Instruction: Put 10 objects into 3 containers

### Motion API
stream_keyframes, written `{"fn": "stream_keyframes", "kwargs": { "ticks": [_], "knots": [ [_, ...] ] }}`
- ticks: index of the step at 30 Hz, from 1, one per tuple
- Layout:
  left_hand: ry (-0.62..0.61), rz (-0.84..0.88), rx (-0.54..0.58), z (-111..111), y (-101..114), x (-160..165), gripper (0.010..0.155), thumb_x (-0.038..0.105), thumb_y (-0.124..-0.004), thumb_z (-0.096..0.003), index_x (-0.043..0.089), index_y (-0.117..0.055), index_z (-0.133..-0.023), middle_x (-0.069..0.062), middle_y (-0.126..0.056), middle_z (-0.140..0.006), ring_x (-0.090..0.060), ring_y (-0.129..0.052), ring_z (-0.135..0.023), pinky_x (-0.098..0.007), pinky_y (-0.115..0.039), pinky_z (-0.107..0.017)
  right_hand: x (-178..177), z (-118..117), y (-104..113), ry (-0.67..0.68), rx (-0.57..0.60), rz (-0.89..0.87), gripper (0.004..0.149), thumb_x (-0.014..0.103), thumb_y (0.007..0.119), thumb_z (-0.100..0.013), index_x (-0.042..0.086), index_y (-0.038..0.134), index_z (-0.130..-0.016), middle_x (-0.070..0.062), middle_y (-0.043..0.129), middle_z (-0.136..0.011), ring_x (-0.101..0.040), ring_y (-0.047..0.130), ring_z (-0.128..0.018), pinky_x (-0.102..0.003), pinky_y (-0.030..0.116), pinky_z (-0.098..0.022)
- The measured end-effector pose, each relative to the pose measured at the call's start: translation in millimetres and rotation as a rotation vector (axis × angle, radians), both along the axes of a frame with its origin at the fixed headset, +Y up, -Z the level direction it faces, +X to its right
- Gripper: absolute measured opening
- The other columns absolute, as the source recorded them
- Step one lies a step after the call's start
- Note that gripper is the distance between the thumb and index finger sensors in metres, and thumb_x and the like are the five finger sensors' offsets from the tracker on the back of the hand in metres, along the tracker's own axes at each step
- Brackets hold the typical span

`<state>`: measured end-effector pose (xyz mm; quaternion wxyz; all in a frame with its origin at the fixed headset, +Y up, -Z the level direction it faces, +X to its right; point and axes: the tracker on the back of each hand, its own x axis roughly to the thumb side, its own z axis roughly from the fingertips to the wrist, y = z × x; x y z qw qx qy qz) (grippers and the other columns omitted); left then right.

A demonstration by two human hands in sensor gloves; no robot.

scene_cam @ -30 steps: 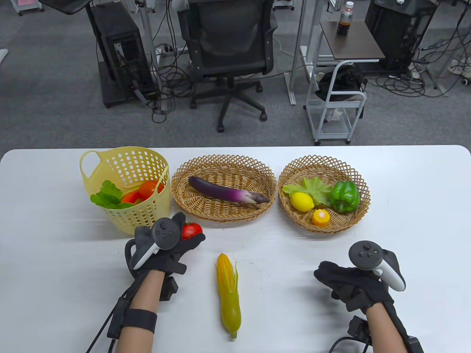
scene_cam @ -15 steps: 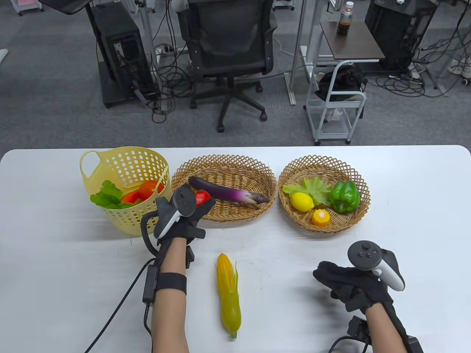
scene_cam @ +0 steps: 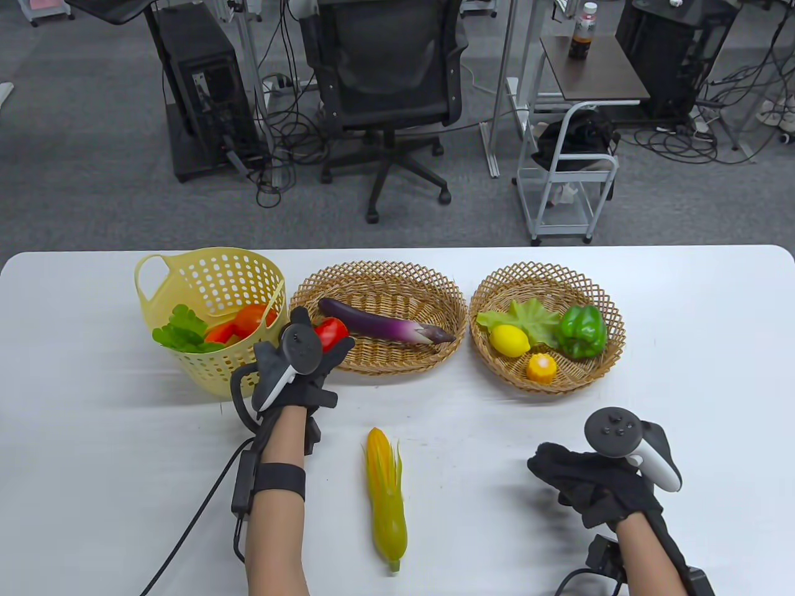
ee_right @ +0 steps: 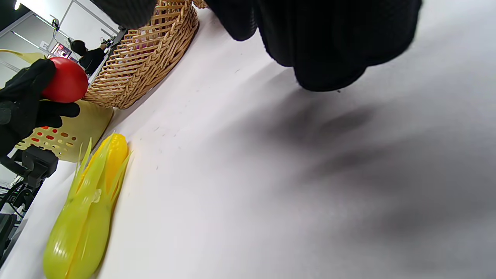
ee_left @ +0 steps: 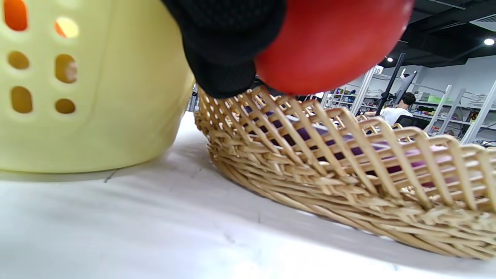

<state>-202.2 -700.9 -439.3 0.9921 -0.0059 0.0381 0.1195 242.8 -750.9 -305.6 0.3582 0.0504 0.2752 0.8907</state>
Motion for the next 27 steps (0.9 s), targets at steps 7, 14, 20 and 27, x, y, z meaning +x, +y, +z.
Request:
{"fn": "stream_keyframes", "kwargs": {
  "ticks": [7,14,20,27],
  "knots": [
    [0.023,-0.039,-0.059,-5.8,-1.6,6.7,0.087,0.08,-0.045,-0.0594,0.026,-0.016,-0.121,-0.012,-0.043,-0.123,-0.019,-0.089,-0.091,-0.015,-0.086,-0.047,-0.1,0.3,0.7,-0.002,0.005,-0.003,0.073,0.052,0.056,-0.063,0.0,0.046,-0.113,-0.038,0.063,-0.104,-0.052,0.082,-0.073,-0.056,0.073,-0.054],
    [0.014,-0.056,-0.043,-4.1,-5.4,7.8,0.092,0.081,-0.048,-0.0576,0.023,-0.016,-0.121,-0.013,-0.042,-0.123,-0.021,-0.089,-0.092,-0.017,-0.087,-0.046,-0.3,0.3,0.6,0.004,0.004,-0.004,0.073,0.053,0.056,-0.063,0.0,0.045,-0.113,-0.038,0.063,-0.104,-0.052,0.082,-0.073,-0.056,0.073,-0.054],
    [-0.062,-0.057,0.012,10.0,1.0,10.0,0.094,0.078,-0.052,-0.0571,0.017,-0.018,-0.119,-0.019,-0.042,-0.12,-0.027,-0.088,-0.09,-0.022,-0.087,-0.044,-0.6,0.7,0.7,0.01,0.007,0.0,0.073,0.053,0.056,-0.063,0.001,0.045,-0.114,-0.038,0.063,-0.104,-0.052,0.081,-0.073,-0.056,0.073,-0.054],
    [-0.238,-0.004,-0.101,43.6,5.3,16.7,0.094,0.072,-0.059,-0.0583,0.007,-0.024,-0.117,-0.027,-0.045,-0.117,-0.036,-0.09,-0.084,-0.029,-0.087,-0.041,-1.2,0.8,0.9,0.014,0.01,0.002,0.074,0.053,0.056,-0.063,0.001,0.045,-0.114,-0.038,0.063,-0.104,-0.052,0.082,-0.073,-0.056,0.073,-0.054]
  ]
}}
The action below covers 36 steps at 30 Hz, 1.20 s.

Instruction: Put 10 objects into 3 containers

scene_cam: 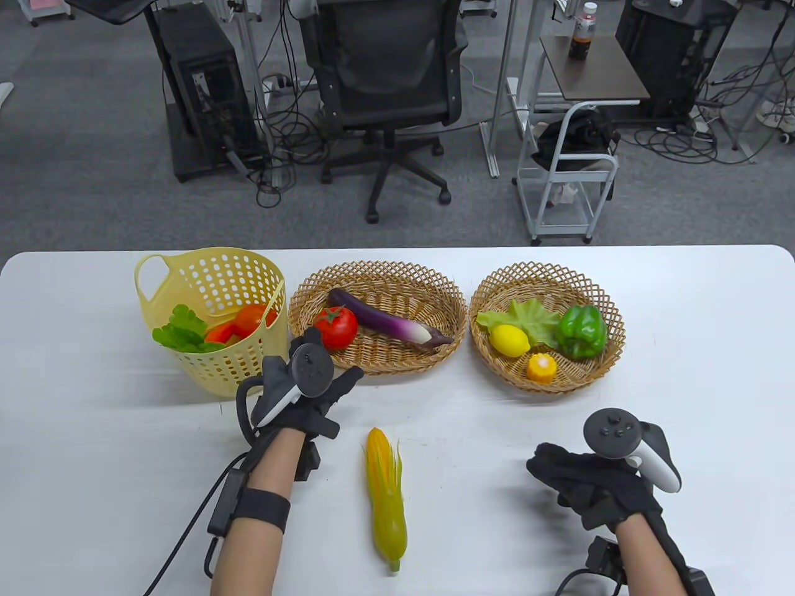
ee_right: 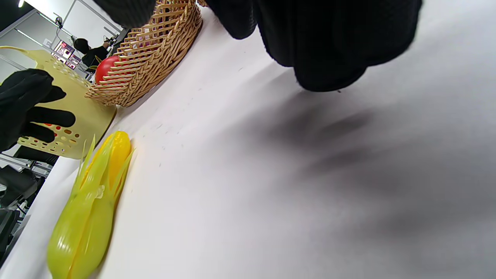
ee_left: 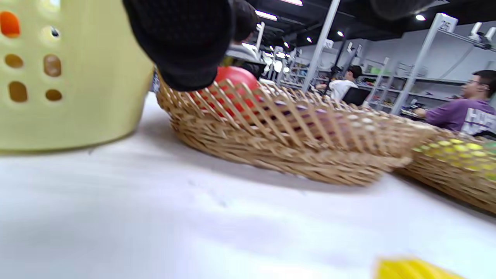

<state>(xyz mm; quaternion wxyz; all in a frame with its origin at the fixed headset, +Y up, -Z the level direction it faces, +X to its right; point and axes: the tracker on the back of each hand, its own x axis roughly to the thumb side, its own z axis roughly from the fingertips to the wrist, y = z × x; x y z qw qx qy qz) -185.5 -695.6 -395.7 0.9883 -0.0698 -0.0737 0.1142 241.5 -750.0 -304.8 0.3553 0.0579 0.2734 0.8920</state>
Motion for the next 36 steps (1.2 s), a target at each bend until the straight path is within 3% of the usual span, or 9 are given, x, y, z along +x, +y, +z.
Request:
{"fn": "stream_keyframes", "kwargs": {
  "ticks": [4,14,18,22,31,36],
  "knots": [
    [-0.113,-0.055,-0.274,20.7,-7.8,8.5,0.092,0.071,-0.057,-0.0598,0.005,-0.028,-0.119,-0.032,-0.043,-0.117,-0.046,-0.083,-0.09,-0.038,-0.086,-0.046,0.3,-0.1,-0.7,-0.007,-0.005,0.003,0.074,0.053,0.056,-0.063,0.001,0.045,-0.114,-0.038,0.063,-0.104,-0.052,0.082,-0.073,-0.056,0.073,-0.054],
    [-0.249,-0.011,-0.652,61.2,-49.2,32.9,0.107,0.073,-0.053,-0.0597,-0.017,-0.028,-0.112,-0.039,-0.057,-0.107,-0.045,-0.09,-0.08,-0.036,-0.088,-0.042,-2.8,-1.0,-5.8,-0.007,-0.032,0.013,0.074,0.053,0.056,-0.063,0.001,0.045,-0.114,-0.038,0.063,-0.104,-0.052,0.082,-0.073,-0.056,0.073,-0.054],
    [-0.249,-0.066,-0.639,70.0,-50.5,44.8,0.109,0.075,-0.052,-0.0585,-0.019,-0.03,-0.111,-0.038,-0.061,-0.103,-0.043,-0.094,-0.075,-0.033,-0.088,-0.041,-3.2,0.2,-3.2,-0.001,-0.02,0.005,0.074,0.052,0.056,-0.063,0.001,0.045,-0.114,-0.038,0.063,-0.104,-0.052,0.082,-0.073,-0.056,0.073,-0.053],
    [-0.242,-0.072,-0.553,88.9,-53.3,59.9,0.112,0.077,-0.056,-0.0561,-0.019,-0.034,-0.11,-0.037,-0.07,-0.096,-0.04,-0.098,-0.068,-0.03,-0.09,-0.04,-3.5,1.3,-1.0,0.008,-0.01,-0.006,0.074,0.052,0.057,-0.063,0.001,0.045,-0.114,-0.038,0.063,-0.104,-0.052,0.082,-0.073,-0.056,0.073,-0.053],
    [-0.214,-0.228,-0.458,115.9,-57.7,76.1,0.115,0.078,-0.058,-0.0537,-0.019,-0.033,-0.109,-0.036,-0.069,-0.096,-0.036,-0.099,-0.063,-0.027,-0.09,-0.04,-4.3,1.2,-0.6,0.027,-0.005,-0.025,0.074,0.052,0.056,-0.063,0.001,0.045,-0.114,-0.038,0.063,-0.104,-0.052,0.082,-0.073,-0.056,0.073,-0.053],
    [-0.191,-0.17,-0.414,121.4,-59.8,71.6,0.109,0.076,-0.064,-0.0534,-0.015,-0.041,-0.109,-0.027,-0.078,-0.09,-0.034,-0.1,-0.06,-0.025,-0.09,-0.039,-3.5,1.4,2.5,0.029,0.014,-0.048,0.074,0.053,0.057,-0.063,0.001,0.045,-0.114,-0.038,0.063,-0.104,-0.052,0.082,-0.073,-0.057,0.073,-0.053]
  ]
}}
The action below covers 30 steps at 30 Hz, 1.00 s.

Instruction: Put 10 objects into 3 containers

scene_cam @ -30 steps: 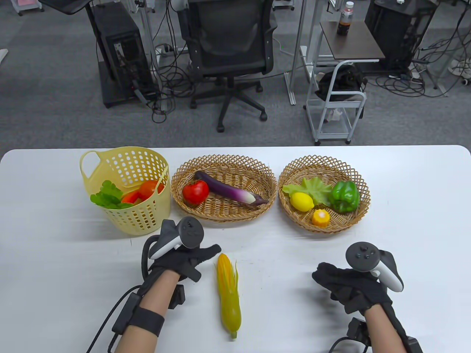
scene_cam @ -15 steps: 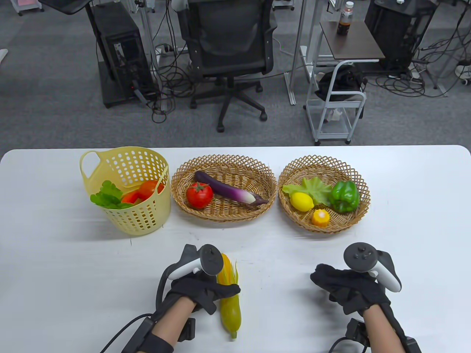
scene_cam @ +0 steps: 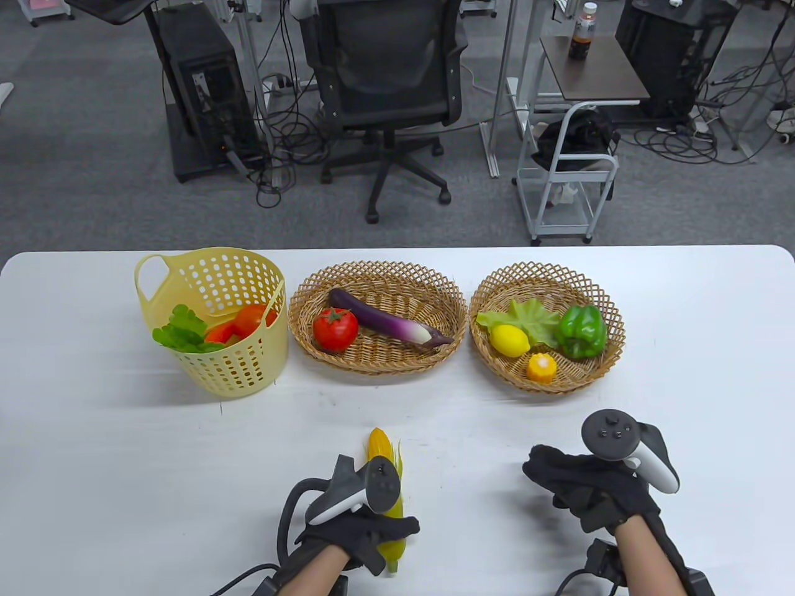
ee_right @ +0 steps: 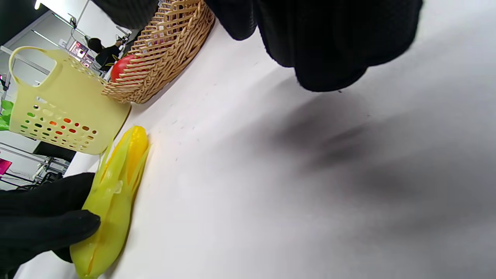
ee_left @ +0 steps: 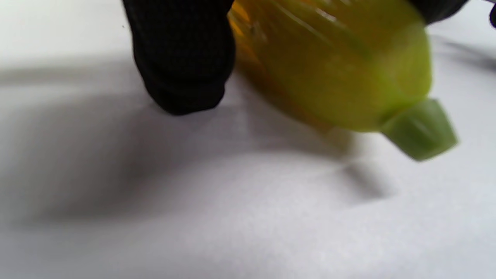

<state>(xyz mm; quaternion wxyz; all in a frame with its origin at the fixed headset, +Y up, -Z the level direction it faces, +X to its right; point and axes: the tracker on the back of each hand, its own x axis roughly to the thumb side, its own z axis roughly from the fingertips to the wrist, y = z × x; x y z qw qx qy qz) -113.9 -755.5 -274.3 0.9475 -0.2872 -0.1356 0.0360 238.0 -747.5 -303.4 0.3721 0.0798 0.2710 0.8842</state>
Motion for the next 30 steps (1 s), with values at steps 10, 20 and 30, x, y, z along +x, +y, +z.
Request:
{"fn": "stream_keyframes", "kwargs": {
  "ticks": [10,20,30],
  "knots": [
    [0.013,0.125,0.063,-0.1,-0.5,-4.8,0.094,0.064,-0.07,-0.0559,-0.008,-0.043,-0.109,-0.02,-0.078,-0.089,-0.027,-0.101,-0.057,-0.024,-0.09,-0.038,0.4,0.6,0.9,-0.006,-0.003,-0.001,0.074,0.053,0.057,-0.063,0.001,0.045,-0.114,-0.038,0.063,-0.104,-0.052,0.082,-0.073,-0.057,0.073,-0.054],
    [0.056,0.086,0.355,-70.5,79.2,5.4,0.089,0.06,-0.075,-0.0547,0.003,-0.039,-0.112,-0.013,-0.071,-0.102,-0.029,-0.095,-0.077,-0.034,-0.088,-0.048,2.6,0.8,2.6,-0.02,0.0,0.007,0.074,0.053,0.056,-0.063,0.001,0.045,-0.114,-0.038,0.063,-0.104,-0.052,0.081,-0.074,-0.057,0.073,-0.054],
    [0.172,-0.125,0.456,-145.1,104.2,-3.4,0.087,0.056,-0.081,-0.0525,0.016,-0.037,-0.115,-0.004,-0.067,-0.11,-0.028,-0.085,-0.093,-0.039,-0.086,-0.055,3.6,0.4,3.1,-0.021,0.005,0.021,0.073,0.053,0.056,-0.063,0.001,0.045,-0.114,-0.038,0.063,-0.104,-0.052,0.081,-0.074,-0.057,0.072,-0.054]
  ]
}}
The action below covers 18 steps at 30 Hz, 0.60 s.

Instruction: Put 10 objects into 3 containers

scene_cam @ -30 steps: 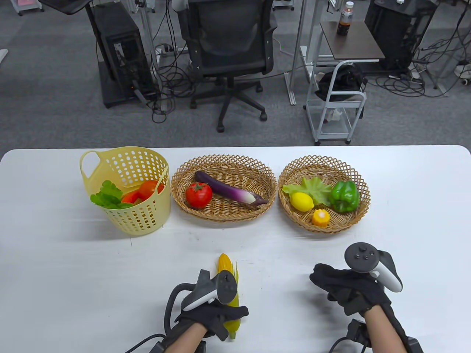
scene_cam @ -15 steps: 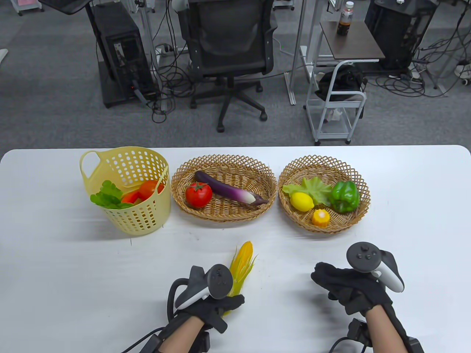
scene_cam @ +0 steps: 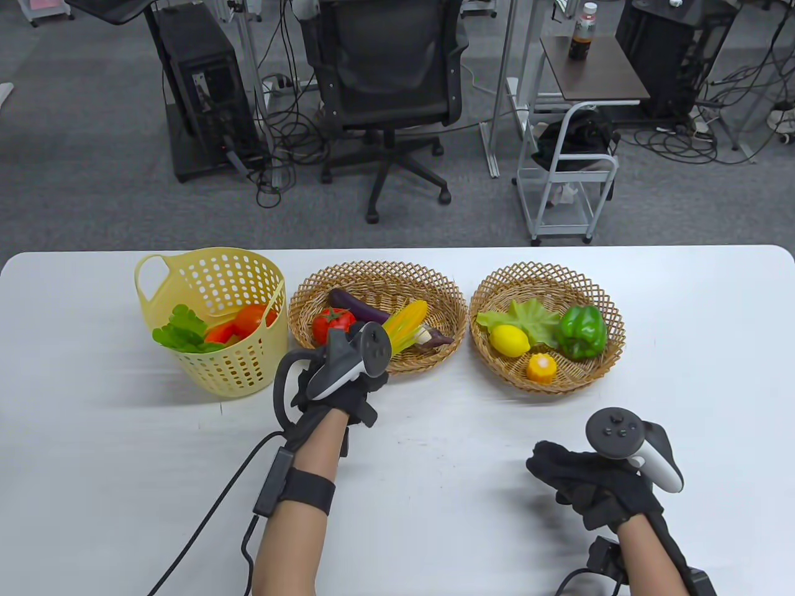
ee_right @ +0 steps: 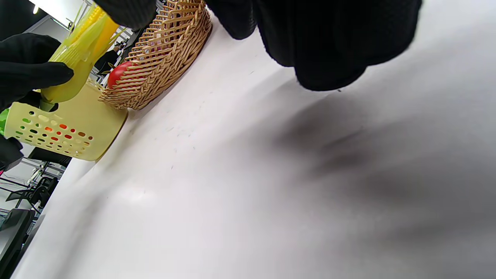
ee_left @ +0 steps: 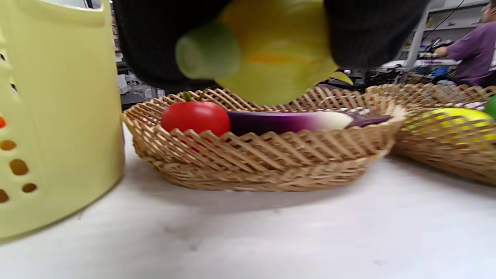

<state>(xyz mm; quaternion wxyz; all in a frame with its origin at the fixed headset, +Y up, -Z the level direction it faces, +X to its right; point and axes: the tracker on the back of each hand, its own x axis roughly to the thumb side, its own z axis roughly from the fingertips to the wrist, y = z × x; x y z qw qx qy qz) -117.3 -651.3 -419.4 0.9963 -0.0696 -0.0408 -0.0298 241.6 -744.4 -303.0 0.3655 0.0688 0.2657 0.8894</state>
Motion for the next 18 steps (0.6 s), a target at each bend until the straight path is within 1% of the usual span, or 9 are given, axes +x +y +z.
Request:
{"fn": "stream_keyframes", "kwargs": {
  "ticks": [4,6,7,14,17,18],
  "knots": [
    [0.031,0.008,0.067,-16.7,-5.6,0.1,0.085,0.058,-0.079,-0.0532,0.019,-0.037,-0.115,-0.002,-0.065,-0.112,-0.026,-0.083,-0.095,-0.038,-0.085,-0.058,0.1,-0.8,-2.0,-0.006,-0.01,0.014,0.074,0.053,0.056,-0.063,0.001,0.044,-0.114,-0.038,0.063,-0.104,-0.052,0.081,-0.074,-0.057,0.072,-0.054],
    [0.03,-0.016,0.092,-22.5,-6.8,3.5,0.084,0.059,-0.078,-0.0537,0.021,-0.036,-0.116,-0.001,-0.065,-0.113,-0.024,-0.083,-0.097,-0.037,-0.084,-0.061,0.4,-1.2,-2.9,-0.009,-0.015,0.018,0.074,0.053,0.056,-0.063,0.001,0.045,-0.114,-0.038,0.063,-0.104,-0.052,0.081,-0.074,-0.057,0.072,-0.054],
    [0.036,-0.02,0.101,-27.0,-7.5,6.0,0.084,0.059,-0.078,-0.0535,0.021,-0.036,-0.115,0.0,-0.065,-0.112,-0.024,-0.083,-0.096,-0.035,-0.084,-0.06,0.5,-1.4,-3.3,-0.011,-0.017,0.02,0.074,0.053,0.056,-0.063,0.001,0.044,-0.114,-0.038,0.063,-0.104,-0.052,0.081,-0.074,-0.057,0.072,-0.054],
    [0.056,-0.047,0.08,-50.8,-18.2,24.3,0.084,0.062,-0.077,-0.0529,0.02,-0.038,-0.115,-0.001,-0.067,-0.111,-0.023,-0.086,-0.093,-0.032,-0.085,-0.059,0.2,-1.3,-3.4,-0.014,-0.023,0.03,0.074,0.053,0.056,-0.063,0.001,0.045,-0.114,-0.038,0.063,-0.104,-0.052,0.081,-0.074,-0.057,0.072,-0.054],
    [0.07,-0.052,0.064,-54.3,-25.0,27.2,0.085,0.062,-0.076,-0.0535,0.019,-0.037,-0.116,-0.002,-0.066,-0.111,-0.024,-0.085,-0.094,-0.032,-0.085,-0.059,-0.3,-1.3,-3.3,-0.01,-0.022,0.029,0.074,0.053,0.056,-0.063,0.001,0.044,-0.114,-0.038,0.063,-0.104,-0.052,0.081,-0.074,-0.057,0.072,-0.054],
    [0.076,-0.056,0.074,-54.2,-26.9,26.7,0.086,0.062,-0.075,-0.0542,0.019,-0.035,-0.116,-0.003,-0.064,-0.112,-0.025,-0.082,-0.096,-0.034,-0.084,-0.06,-0.4,-1.3,-3.3,-0.009,-0.021,0.029,0.073,0.053,0.056,-0.063,0.001,0.045,-0.114,-0.038,0.063,-0.104,-0.052,0.081,-0.074,-0.057,0.072,-0.054]
  ]
}}
